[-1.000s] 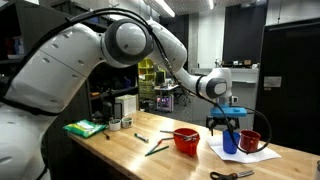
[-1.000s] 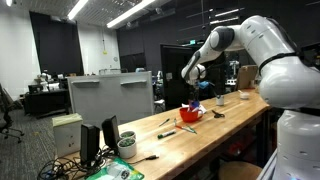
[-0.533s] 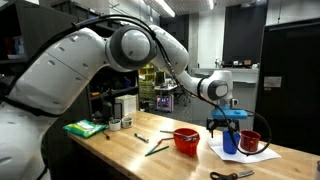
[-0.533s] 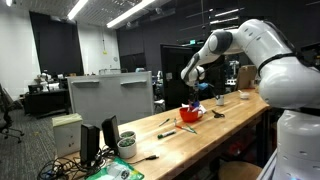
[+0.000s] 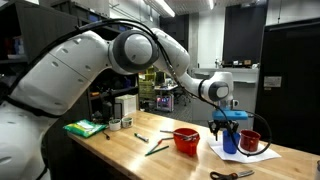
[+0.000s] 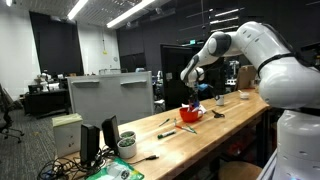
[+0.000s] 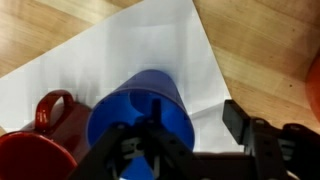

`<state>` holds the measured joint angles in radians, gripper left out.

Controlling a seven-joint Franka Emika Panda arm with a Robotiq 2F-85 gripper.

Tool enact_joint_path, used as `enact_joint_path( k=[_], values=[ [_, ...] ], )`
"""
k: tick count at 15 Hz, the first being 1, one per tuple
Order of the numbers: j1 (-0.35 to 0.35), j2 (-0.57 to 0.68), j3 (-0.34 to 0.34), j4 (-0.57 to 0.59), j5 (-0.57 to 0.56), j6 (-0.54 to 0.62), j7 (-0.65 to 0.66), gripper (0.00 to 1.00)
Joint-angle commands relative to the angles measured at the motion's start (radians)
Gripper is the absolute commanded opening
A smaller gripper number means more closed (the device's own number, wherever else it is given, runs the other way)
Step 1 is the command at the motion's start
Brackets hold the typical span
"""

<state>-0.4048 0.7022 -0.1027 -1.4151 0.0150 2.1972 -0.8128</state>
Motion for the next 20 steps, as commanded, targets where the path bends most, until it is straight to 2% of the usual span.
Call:
enact_joint_path(
  k=[1,3,6,13,20],
  values=[
    [-0.010,0.011,0.014,0.031,-0.005,-0.023,-0.010,0.34],
    [-0.007,0.008,0.012,0.028,-0.009,-0.018,-0.008,0.18],
    [-0.004,0.000,0.011,0.022,-0.011,-0.023,-0.005,0.00],
    [-0.010,-0.017,0.032,0.025,0.005,-0.065,-0.030,0.01],
    [-0.029,-0.014,0.057,0.065,0.045,-0.194,-0.075,0.01]
  ],
)
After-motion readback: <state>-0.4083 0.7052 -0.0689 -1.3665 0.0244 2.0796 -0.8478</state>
